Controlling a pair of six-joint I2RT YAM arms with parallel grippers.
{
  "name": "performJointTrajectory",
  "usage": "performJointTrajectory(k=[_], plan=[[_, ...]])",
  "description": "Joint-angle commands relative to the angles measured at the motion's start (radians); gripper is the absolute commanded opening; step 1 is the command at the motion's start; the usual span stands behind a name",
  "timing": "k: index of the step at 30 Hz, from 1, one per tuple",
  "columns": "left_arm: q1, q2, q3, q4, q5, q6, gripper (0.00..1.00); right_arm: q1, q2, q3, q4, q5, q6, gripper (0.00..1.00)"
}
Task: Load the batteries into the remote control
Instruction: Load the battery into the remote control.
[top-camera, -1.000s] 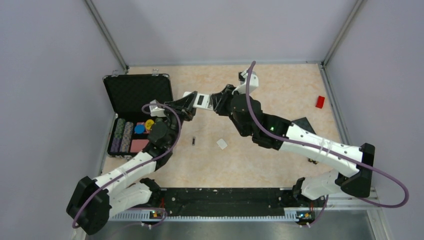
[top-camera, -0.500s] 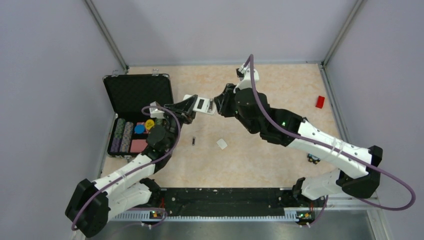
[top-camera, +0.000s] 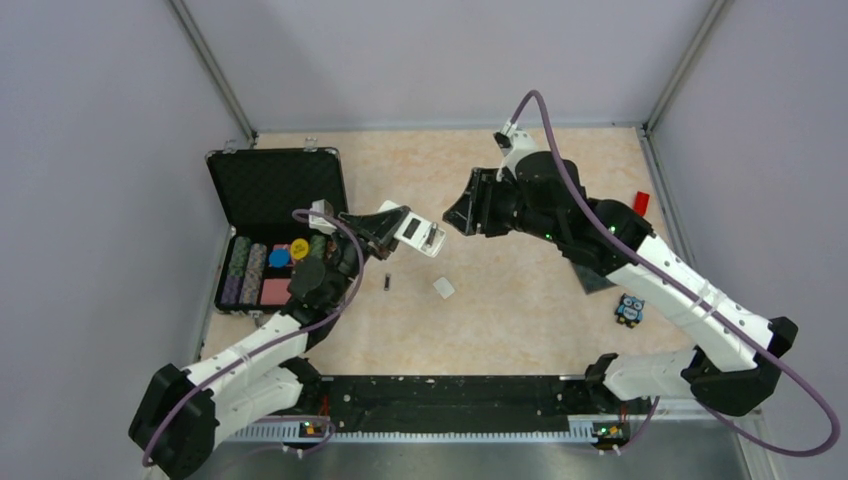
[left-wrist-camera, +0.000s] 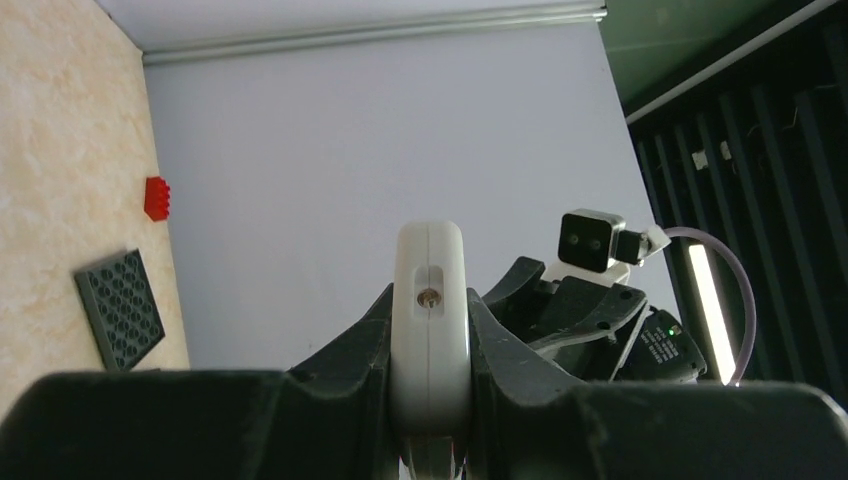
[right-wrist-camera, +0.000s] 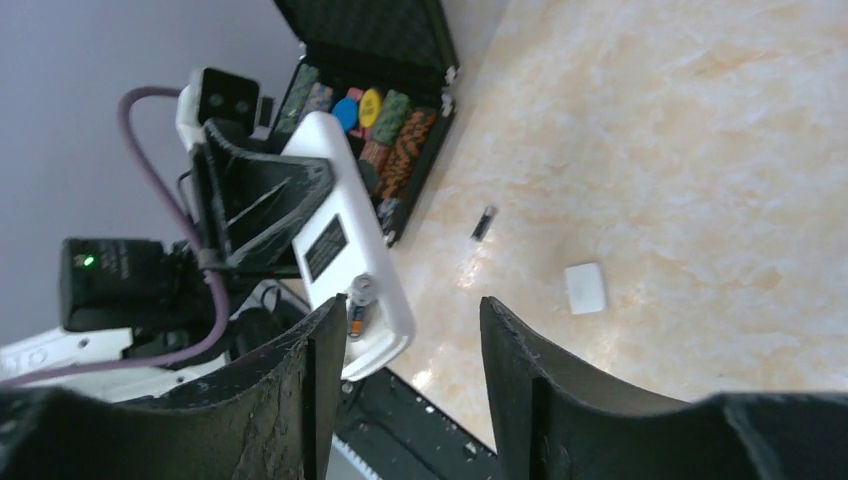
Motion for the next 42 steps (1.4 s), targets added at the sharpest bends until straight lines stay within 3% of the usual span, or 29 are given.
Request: performJointTrajectory(k=[1, 6, 14, 25, 42], plan=[[0.004, 0.047, -0.023, 0.178, 0.128, -0.025, 0.00, -0.010, -0.049, -0.010, -0.007, -0.179, 0.004, 0.52], [0.004, 0.123, -0.026, 0.293, 0.171, -0.058, 0.00, -0.010, -0.081, -0.046, -0.003, -0.227, -0.005, 0.52], [0.005, 0.132, 0.006, 0.274, 0.169, -0.005, 0.00, -0.010, -0.062, -0.065, -0.069, -0.219, 0.033, 0.55], [0.004, 0.170, 0.026, 0.312, 0.166, 0.006, 0.00, -0.010, -0.028, -0.075, -0.073, -0.183, 0.040, 0.41], [0.003, 0.248, 0.055, 0.430, 0.169, -0.013, 0.00, -0.010, 0.009, -0.114, -0.040, -0.150, 0.085, 0.37]])
